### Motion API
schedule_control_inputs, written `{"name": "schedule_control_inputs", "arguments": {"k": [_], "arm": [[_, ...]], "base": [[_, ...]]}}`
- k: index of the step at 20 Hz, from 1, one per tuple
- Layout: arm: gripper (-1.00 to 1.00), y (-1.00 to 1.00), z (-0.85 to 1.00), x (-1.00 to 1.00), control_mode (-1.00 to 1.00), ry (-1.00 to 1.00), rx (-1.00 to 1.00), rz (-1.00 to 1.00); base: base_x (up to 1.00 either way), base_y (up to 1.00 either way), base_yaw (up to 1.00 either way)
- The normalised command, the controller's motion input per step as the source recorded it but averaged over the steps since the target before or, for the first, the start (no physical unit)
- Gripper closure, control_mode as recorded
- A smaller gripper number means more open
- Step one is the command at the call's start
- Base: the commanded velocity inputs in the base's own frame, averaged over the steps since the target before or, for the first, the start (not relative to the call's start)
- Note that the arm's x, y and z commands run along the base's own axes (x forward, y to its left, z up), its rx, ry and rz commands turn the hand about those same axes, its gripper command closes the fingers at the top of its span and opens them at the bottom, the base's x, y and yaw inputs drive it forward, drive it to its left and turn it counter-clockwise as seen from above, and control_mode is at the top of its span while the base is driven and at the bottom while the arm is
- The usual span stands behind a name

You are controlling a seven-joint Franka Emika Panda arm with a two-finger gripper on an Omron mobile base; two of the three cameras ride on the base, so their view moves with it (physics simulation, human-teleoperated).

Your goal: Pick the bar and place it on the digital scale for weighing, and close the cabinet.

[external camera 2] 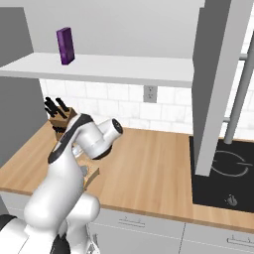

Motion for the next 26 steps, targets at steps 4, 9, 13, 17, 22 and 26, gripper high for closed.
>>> {"name": "schedule_control_inputs", "arguments": {"k": [4,9,13,17,22,26], "arm": [[1.00,0.00,-0.44,0.05,-1.00,0.00,-0.15,0.01],[1.00,-0.10,-0.32,0.18,-1.00,-0.01,-0.01,0.00],[1.00,-0.17,-0.37,-0.02,-1.00,-0.01,0.00,0.02],[1.00,-0.27,-0.31,0.00,-1.00,0.00,0.00,0.01],[1.00,-0.20,-0.33,0.06,-1.00,0.00,0.00,0.03],[1.00,0.00,-0.28,0.08,-1.00,0.02,0.00,0.03]], "base": [[0.00,0.00,0.00],[0.00,0.00,0.00],[0.00,0.00,0.00],[0.00,0.00,0.00],[0.00,0.00,0.00],[0.00,0.00,0.00]]}}
